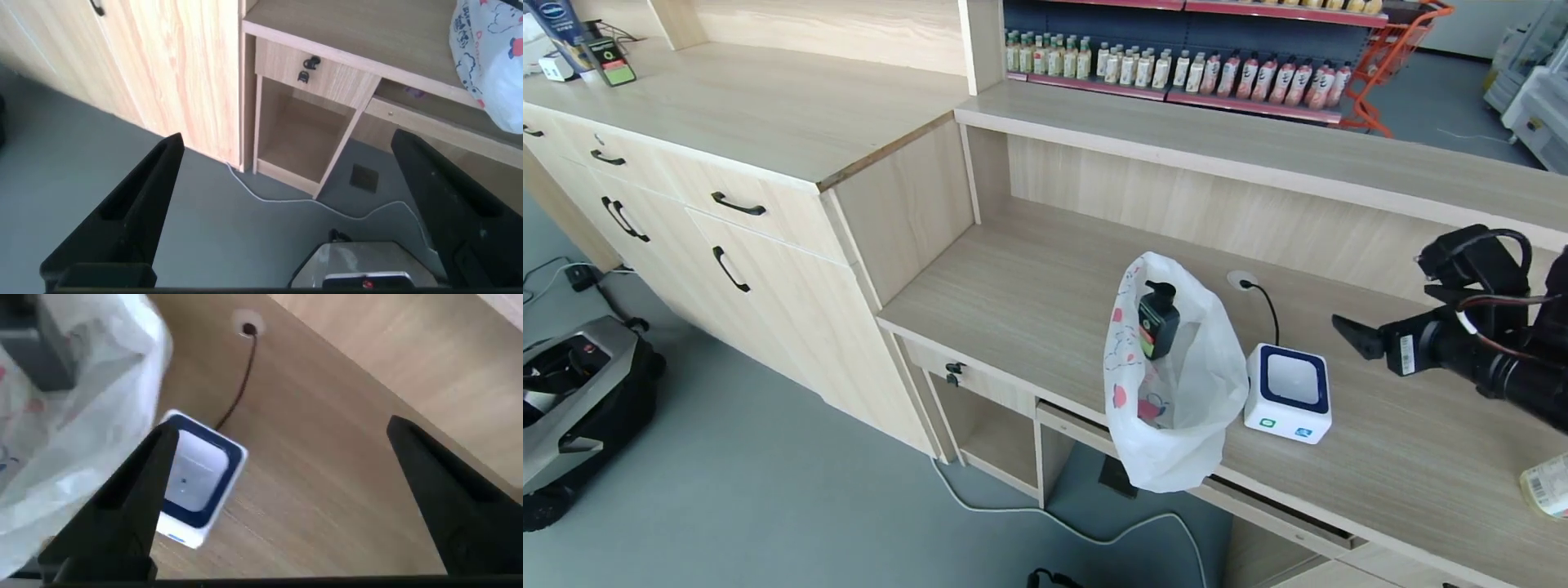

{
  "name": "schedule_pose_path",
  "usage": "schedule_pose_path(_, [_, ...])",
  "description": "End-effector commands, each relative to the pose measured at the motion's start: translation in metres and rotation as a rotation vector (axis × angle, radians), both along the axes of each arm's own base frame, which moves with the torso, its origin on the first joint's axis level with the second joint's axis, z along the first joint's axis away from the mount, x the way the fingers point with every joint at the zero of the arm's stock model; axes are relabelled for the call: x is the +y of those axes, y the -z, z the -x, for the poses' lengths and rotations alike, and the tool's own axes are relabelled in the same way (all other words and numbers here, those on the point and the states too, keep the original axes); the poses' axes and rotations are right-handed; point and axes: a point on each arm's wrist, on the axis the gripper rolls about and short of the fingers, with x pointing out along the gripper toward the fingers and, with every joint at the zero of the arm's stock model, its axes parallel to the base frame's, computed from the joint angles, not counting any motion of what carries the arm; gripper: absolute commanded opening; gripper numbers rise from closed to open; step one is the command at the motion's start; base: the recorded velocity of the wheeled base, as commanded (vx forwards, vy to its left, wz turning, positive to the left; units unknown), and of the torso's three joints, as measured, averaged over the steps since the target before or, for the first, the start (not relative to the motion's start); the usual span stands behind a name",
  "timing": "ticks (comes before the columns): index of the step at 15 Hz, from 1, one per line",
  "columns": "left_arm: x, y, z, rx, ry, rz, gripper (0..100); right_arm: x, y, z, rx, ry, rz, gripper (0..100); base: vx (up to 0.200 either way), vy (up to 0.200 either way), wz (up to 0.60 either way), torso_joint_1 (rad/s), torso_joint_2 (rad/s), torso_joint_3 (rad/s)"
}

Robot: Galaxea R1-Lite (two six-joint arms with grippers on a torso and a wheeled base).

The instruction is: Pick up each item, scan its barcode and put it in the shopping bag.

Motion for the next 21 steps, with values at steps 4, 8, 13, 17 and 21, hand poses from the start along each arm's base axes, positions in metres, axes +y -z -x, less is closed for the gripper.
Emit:
schedule_pose_path(4, [0.0,0.0,0.0,-0.001,0.0,0.001,100,-0.086,0.015,0.058,0.303,0.679,0.024,100,0.0,0.0,-0.6,0.0,0.0,0.005])
schedule_pose_path(8, [0.0,0.0,0.0,-0.001,0.0,0.001,100,-0.082,0.052,0.02,0.28,0.646,-0.261,100,0.0,0.0,0.0,0.0,0.0,0.0])
schedule_pose_path(13, [0.0,0.0,0.0,-0.001,0.0,0.001,100,-0.076,0.088,-0.018,0.234,0.56,-0.363,100,0.0,0.0,0.0,0.0,0.0,0.0])
schedule_pose_path(17, [0.0,0.0,0.0,-0.001,0.0,-0.001,100,-0.08,0.102,-0.031,0.215,0.558,-0.347,100,0.0,0.0,0.0,0.0,0.0,0.0])
schedule_pose_path(21, [0.0,0.0,0.0,-0.001,0.0,0.001,100,-0.078,0.108,-0.045,0.197,0.523,-0.308,100,0.0,0.0,0.0,0.0,0.0,0.0])
